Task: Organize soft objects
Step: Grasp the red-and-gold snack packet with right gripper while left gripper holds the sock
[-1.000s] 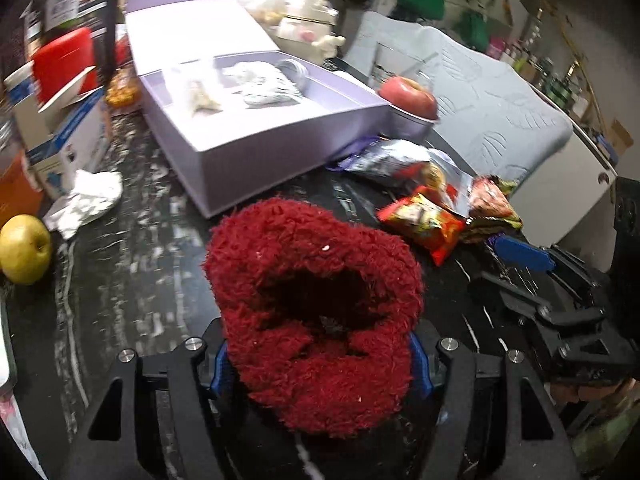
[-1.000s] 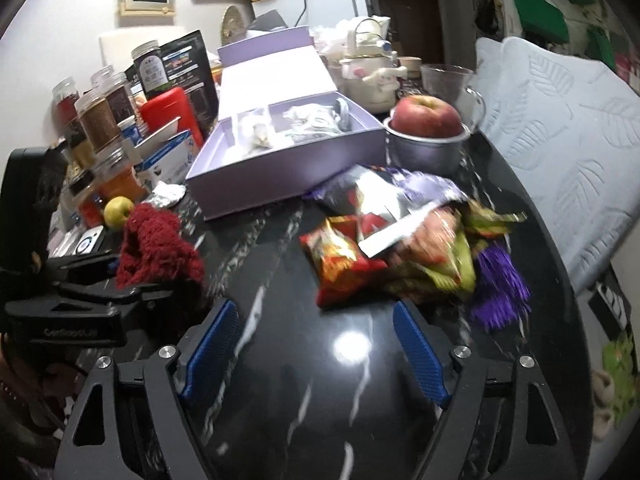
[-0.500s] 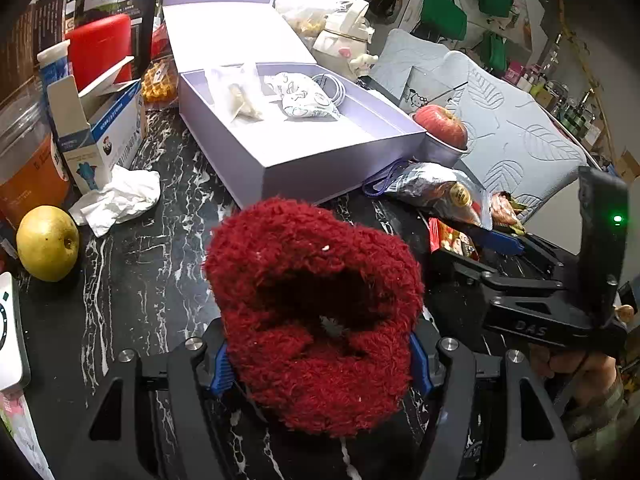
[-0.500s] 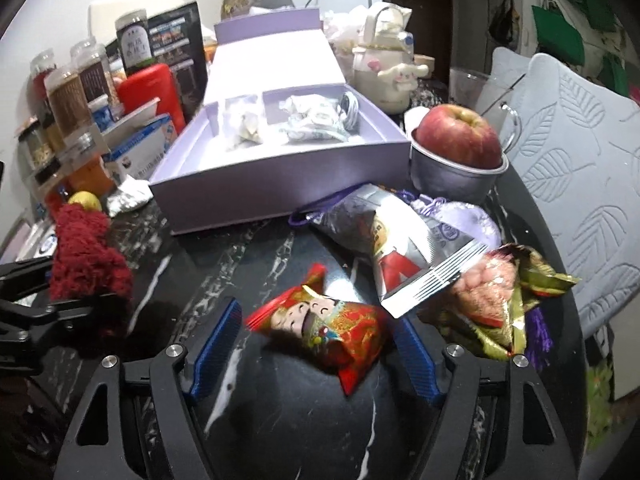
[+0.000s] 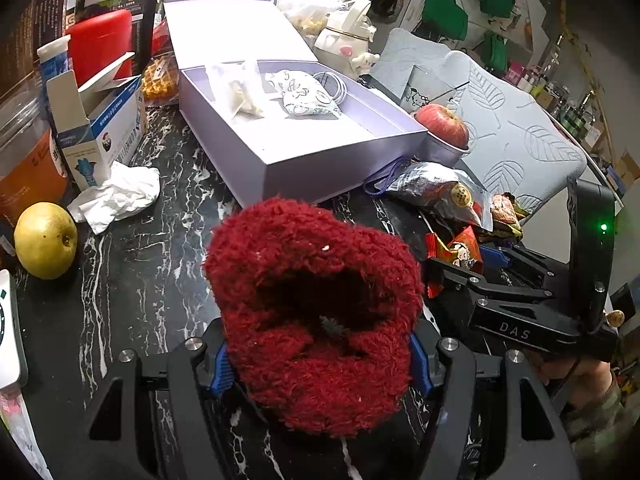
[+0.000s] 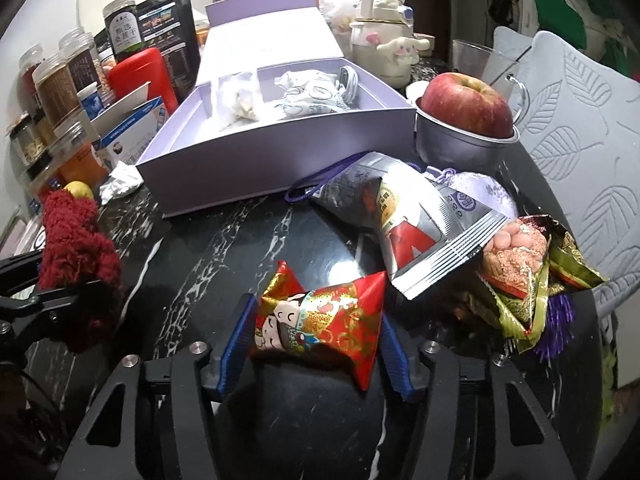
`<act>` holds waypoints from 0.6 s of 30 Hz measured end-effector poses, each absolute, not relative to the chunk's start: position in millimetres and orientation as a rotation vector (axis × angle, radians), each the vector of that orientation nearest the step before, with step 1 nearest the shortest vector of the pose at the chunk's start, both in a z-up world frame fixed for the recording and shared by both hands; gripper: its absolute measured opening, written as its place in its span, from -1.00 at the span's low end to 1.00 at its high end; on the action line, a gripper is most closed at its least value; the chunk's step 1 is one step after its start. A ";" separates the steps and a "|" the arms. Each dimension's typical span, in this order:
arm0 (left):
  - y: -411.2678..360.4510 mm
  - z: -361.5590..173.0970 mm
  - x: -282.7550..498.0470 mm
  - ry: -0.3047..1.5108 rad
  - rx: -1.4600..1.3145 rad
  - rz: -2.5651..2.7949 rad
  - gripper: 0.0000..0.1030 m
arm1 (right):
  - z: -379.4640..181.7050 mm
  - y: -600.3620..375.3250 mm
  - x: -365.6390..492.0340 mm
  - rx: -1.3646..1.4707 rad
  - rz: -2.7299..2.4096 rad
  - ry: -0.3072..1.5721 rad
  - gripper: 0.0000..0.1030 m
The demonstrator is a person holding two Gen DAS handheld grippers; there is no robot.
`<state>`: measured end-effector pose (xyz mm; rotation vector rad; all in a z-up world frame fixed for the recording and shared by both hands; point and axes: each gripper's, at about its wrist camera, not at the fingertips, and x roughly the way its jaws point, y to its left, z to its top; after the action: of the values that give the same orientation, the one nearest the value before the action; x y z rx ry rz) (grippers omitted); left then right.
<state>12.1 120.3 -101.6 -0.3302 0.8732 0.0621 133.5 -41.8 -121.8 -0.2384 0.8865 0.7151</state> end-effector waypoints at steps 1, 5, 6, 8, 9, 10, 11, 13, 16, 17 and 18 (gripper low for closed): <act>119.4 -101.0 11.1 0.872 -0.328 0.061 0.29 | -121.7 -42.4 131.6 -0.238 0.718 0.887 0.11; 115.4 -99.3 5.1 0.871 -0.323 0.061 0.29 | -121.3 -45.8 121.8 -0.239 0.723 0.885 0.11; 114.8 -99.1 3.2 0.870 -0.322 0.063 0.29 | -121.4 -46.7 119.6 -0.238 0.725 0.885 0.10; 113.0 -98.9 -0.7 0.871 -0.324 0.066 0.29 | -121.4 -49.3 113.5 -0.236 0.730 0.888 0.08; 111.7 -98.7 -3.4 0.871 -0.325 0.067 0.29 | -121.3 -50.8 110.0 -0.236 0.732 0.889 0.08; 110.4 -98.4 -5.4 0.871 -0.325 0.066 0.29 | -121.2 -52.4 106.7 -0.234 0.733 0.889 0.07; 109.3 -98.1 -6.9 0.871 -0.324 0.065 0.29 | -121.3 -54.4 103.1 -0.232 0.733 0.890 0.07; 105.8 -97.9 -11.4 0.871 -0.322 0.061 0.29 | -121.4 -57.4 95.9 -0.232 0.730 0.889 0.06; 100.9 -97.0 -19.1 0.868 -0.321 0.058 0.29 | -121.9 -61.1 84.1 -0.241 0.727 0.884 0.05; 99.5 -96.8 -21.4 0.866 -0.319 0.059 0.29 | -121.7 -62.9 80.6 -0.241 0.725 0.886 0.05; 97.8 -96.4 -23.5 0.864 -0.317 0.061 0.29 | -121.5 -64.4 78.4 -0.242 0.721 0.889 0.05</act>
<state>-23.5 97.8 -96.4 -0.3170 0.8643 0.0610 78.4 -64.4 -121.5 -0.2419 0.8885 0.7208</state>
